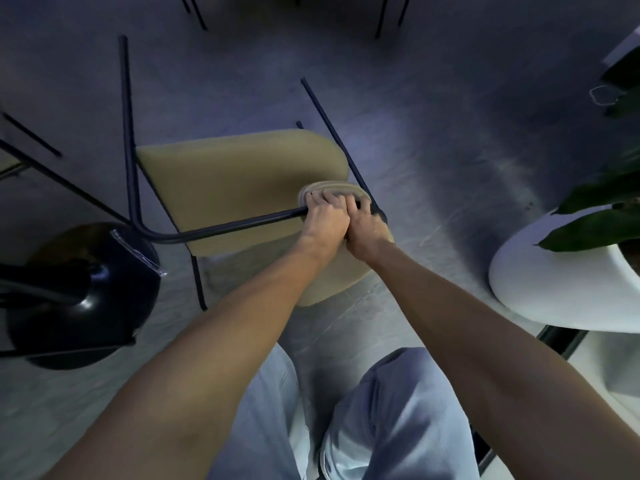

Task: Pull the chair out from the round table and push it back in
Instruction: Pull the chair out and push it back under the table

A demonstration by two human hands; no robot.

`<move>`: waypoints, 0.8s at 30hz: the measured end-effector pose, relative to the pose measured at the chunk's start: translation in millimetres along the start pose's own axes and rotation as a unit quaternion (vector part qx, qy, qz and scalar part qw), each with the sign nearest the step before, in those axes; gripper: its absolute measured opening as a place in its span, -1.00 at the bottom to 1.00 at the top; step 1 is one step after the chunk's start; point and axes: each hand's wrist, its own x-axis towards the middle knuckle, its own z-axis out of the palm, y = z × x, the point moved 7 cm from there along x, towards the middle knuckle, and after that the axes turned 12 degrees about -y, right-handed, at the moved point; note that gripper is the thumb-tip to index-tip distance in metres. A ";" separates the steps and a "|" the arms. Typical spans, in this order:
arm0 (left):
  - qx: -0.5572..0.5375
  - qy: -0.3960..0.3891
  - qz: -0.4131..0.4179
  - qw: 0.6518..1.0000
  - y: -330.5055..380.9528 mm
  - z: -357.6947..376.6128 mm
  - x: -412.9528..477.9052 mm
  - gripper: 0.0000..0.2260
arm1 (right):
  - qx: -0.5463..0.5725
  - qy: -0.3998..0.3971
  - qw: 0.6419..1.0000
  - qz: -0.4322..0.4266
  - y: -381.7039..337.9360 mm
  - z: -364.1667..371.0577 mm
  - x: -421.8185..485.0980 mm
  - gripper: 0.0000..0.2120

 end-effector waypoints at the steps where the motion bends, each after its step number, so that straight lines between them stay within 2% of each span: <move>1: -0.002 -0.005 0.008 1.000 -1.3 -5.2 1.3 -0.51 | 0.011 -0.011 1.000 -0.003 1.1 -1.4 -0.3 -0.24; 4: -0.004 -0.022 0.028 0.999 -5.1 -11.3 -0.3 -0.53 | 0.026 -0.035 0.999 -0.003 2.5 -6.0 -6.4 -0.31; 8: 0.019 -0.050 0.051 0.997 -11.0 -13.2 -15.2 -0.42 | 0.011 -0.061 0.998 0.000 -6.6 -6.5 -15.8 -0.29; 11: 0.028 -0.051 0.072 0.996 -18.9 -26.3 -22.0 -0.46 | 0.002 -0.075 0.997 -0.006 -11.5 -16.9 -24.5 -0.31; 18: -0.039 -0.085 0.106 0.990 -54.3 -86.7 -32.6 -0.47 | 0.007 -0.101 0.994 -0.037 -15.2 -90.0 -49.4 -0.34; 24: -0.059 -0.121 0.138 0.981 -83.4 -139.3 -39.4 -0.58 | 0.017 -0.134 0.989 -0.057 -18.9 -156.6 -74.3 -0.36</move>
